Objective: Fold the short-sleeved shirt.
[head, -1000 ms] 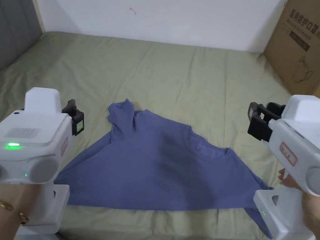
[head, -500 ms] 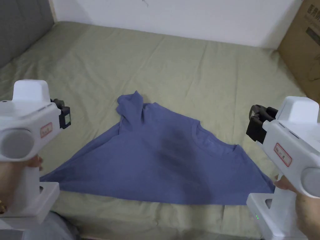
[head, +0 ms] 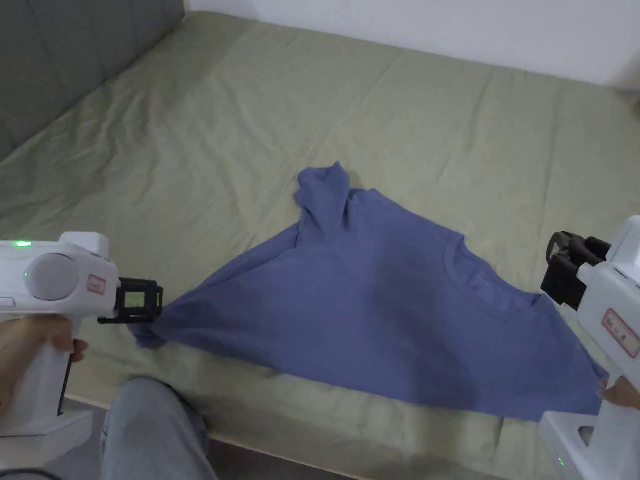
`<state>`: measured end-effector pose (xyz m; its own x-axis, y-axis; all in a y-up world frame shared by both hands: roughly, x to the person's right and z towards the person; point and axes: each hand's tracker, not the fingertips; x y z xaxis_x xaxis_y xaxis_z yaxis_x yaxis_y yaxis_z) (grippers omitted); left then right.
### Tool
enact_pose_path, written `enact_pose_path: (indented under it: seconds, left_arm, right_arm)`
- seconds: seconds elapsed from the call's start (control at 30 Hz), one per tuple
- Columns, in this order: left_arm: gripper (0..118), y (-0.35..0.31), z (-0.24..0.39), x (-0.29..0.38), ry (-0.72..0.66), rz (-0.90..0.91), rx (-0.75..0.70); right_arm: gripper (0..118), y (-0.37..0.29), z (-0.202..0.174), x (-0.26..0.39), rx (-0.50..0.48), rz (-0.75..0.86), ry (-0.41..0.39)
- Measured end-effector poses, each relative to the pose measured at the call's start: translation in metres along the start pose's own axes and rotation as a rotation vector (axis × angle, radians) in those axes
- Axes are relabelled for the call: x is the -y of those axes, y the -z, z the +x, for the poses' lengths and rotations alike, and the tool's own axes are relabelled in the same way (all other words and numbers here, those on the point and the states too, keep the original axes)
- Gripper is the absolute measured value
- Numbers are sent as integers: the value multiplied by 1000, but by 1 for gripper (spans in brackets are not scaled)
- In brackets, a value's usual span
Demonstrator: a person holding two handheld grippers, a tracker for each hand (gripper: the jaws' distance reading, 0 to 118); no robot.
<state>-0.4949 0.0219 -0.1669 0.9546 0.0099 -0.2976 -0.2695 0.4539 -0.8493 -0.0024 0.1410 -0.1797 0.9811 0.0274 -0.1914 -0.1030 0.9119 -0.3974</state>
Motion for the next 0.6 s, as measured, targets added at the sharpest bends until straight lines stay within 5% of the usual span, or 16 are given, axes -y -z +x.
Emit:
enact_pose_path:
  seconds: [0.1, 0.13, 0.2, 0.23, 0.3, 0.6]
  left_arm:
    - [106, 15, 2, 4, 3, -9, -2]
    - [95, 16, 3, 6, -3, -10, 3]
    - [58, 19, 4, 6, -23, -25, 32]
    - [30, 21, 5, 6, -26, -32, 42]
    - [3, 21, 7, 11, -42, -44, 121]
    - [0, -12, 3, 23, -173, 156, 150]
  right_arm:
    - [0, 2, -4, 0, -2, -10, -19]
    - [0, 2, -4, 0, 0, -11, -22]
    - [0, 4, -4, 0, 2, -18, -25]
    - [0, 4, -4, 1, 4, -20, -23]
    - [0, 5, -3, 1, 9, -25, -20]
    - [0, 18, -3, -7, -4, -57, -34]
